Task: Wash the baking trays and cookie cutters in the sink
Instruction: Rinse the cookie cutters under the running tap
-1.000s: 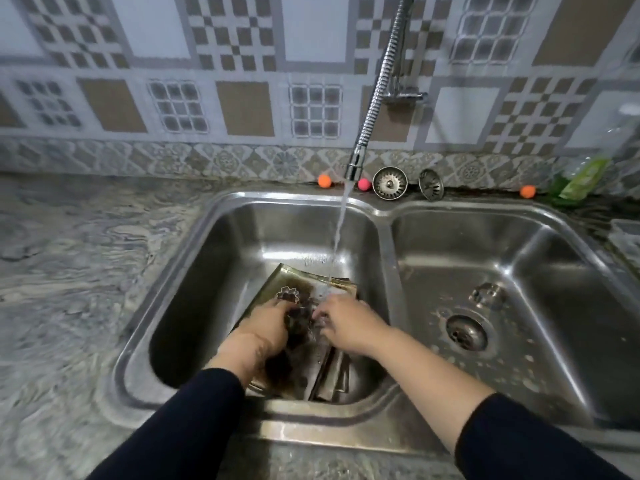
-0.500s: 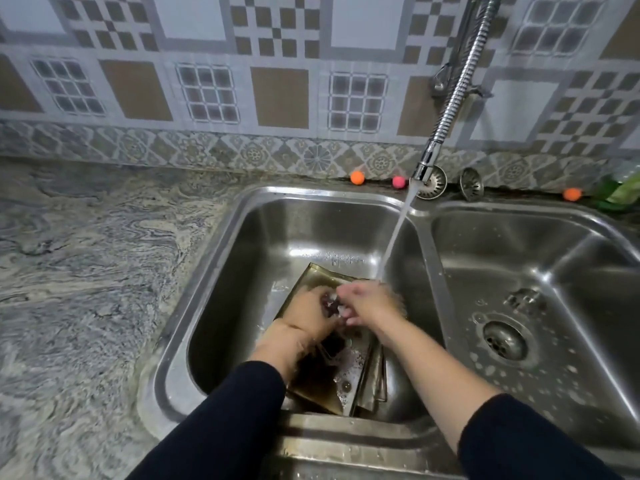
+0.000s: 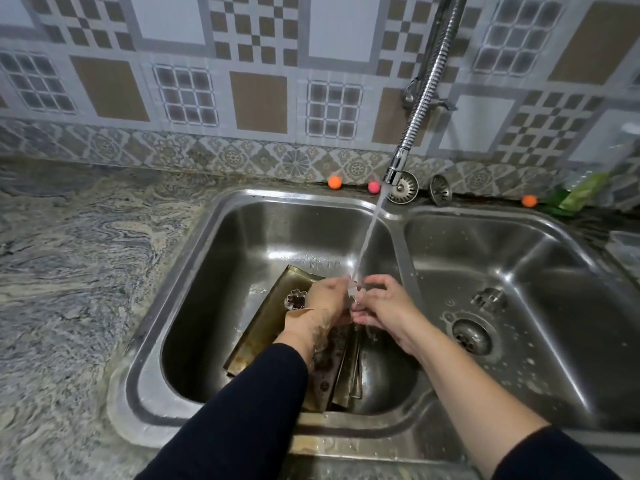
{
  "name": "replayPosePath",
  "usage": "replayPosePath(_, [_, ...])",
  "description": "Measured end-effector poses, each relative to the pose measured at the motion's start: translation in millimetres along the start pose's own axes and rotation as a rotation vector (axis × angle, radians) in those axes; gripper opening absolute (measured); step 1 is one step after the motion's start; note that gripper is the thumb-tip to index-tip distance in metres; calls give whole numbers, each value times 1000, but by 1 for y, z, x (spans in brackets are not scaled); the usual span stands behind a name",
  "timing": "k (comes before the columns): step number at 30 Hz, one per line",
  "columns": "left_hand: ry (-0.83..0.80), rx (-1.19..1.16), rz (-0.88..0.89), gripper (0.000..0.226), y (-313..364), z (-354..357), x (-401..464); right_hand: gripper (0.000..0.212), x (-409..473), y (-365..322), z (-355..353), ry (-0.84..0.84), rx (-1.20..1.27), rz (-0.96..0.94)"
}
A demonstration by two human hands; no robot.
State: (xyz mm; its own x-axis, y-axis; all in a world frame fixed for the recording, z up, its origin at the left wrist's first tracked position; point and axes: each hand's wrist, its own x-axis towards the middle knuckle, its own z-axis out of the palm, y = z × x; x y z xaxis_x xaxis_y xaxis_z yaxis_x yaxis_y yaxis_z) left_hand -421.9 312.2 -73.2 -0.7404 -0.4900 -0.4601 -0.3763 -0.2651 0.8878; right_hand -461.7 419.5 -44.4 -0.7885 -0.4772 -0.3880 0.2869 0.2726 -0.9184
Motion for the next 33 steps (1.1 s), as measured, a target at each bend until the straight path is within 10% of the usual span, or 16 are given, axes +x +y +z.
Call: replayPosePath(33, [201,165,474,23,7,-10,-12,26,9,-7,-20,-277,334,162])
